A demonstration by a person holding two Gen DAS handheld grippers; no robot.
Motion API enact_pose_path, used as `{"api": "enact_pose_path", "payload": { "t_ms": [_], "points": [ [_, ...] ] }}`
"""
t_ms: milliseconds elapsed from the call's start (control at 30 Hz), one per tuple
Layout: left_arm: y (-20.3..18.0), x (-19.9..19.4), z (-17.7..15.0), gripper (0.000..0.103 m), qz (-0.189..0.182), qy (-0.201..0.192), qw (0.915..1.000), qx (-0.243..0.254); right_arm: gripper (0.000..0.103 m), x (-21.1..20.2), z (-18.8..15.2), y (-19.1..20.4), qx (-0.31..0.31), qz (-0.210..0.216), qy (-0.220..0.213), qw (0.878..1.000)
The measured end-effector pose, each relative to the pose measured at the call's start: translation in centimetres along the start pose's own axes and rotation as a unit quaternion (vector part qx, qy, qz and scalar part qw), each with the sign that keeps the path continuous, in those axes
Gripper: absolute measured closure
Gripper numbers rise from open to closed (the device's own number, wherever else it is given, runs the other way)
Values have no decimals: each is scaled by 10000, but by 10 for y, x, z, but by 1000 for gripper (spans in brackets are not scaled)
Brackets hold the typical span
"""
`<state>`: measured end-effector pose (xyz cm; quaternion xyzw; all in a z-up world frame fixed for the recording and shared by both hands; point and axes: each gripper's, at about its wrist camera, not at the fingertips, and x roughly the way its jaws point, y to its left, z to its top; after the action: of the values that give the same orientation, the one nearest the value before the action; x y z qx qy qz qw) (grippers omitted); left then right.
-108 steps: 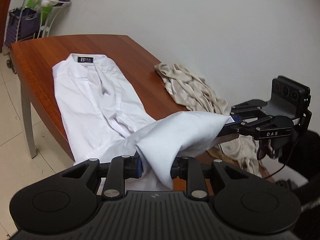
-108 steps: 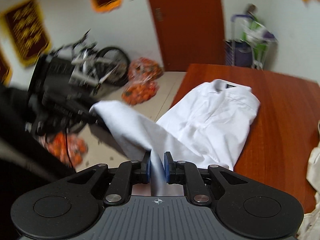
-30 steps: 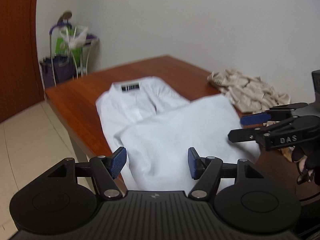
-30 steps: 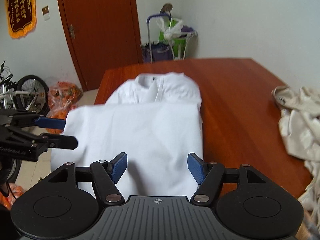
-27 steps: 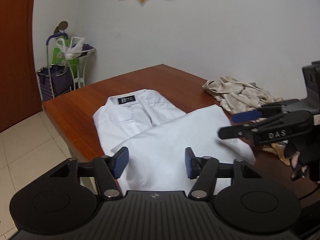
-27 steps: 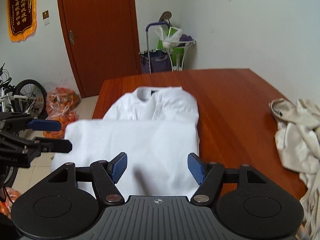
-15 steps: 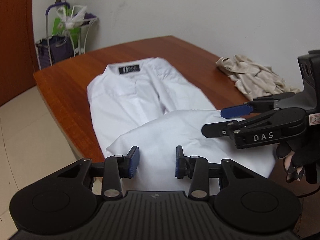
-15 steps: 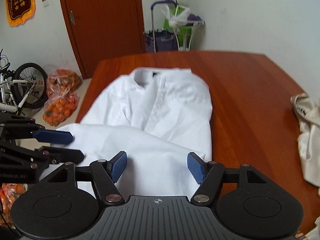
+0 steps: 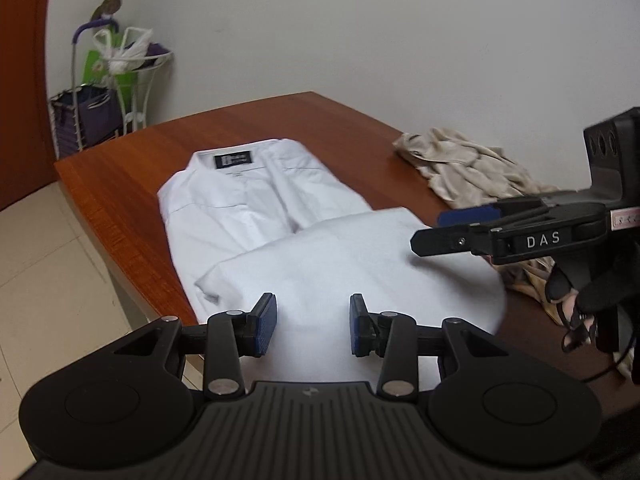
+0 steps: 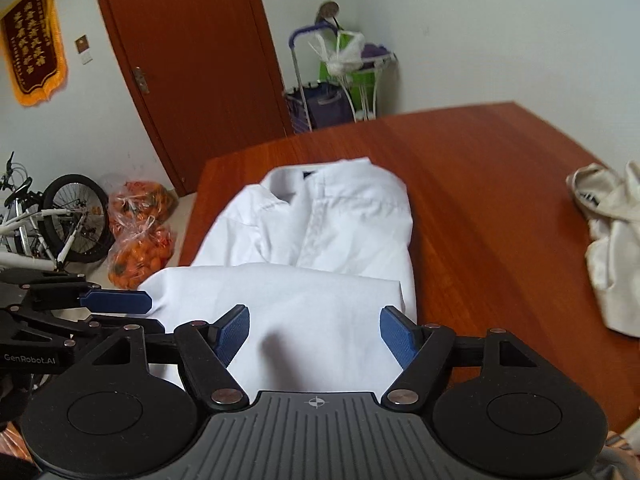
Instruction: Fold clothes
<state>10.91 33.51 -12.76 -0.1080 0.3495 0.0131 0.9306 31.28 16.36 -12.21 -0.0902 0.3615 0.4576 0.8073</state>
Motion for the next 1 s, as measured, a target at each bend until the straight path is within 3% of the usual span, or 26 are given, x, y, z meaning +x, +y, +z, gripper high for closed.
{"api": "enact_pose_path", "payload": {
  "t_ms": [200, 533, 700, 833, 1000],
  "points": [
    [-18, -7, -17, 58, -49, 335, 9987, 377, 28, -8, -25, 12, -108, -133, 156, 9997],
    [-9, 28, -30, 57, -34, 695, 9972, 260, 28, 11, -59, 7, 183, -142, 461, 9987],
    [-5, 23, -31, 56, -76, 527, 9984, 182, 27, 8, -56, 6, 74, -10, 473, 9989],
    [-10, -6, -32, 36, -161, 108, 9987, 463, 25, -21, -51, 13, -612, 39, 151, 9980],
    [-19, -38, -44, 31, -143, -84, 9951, 975, 14, -48, -68, 18, -1881, -5, -25, 9822]
  ]
}}
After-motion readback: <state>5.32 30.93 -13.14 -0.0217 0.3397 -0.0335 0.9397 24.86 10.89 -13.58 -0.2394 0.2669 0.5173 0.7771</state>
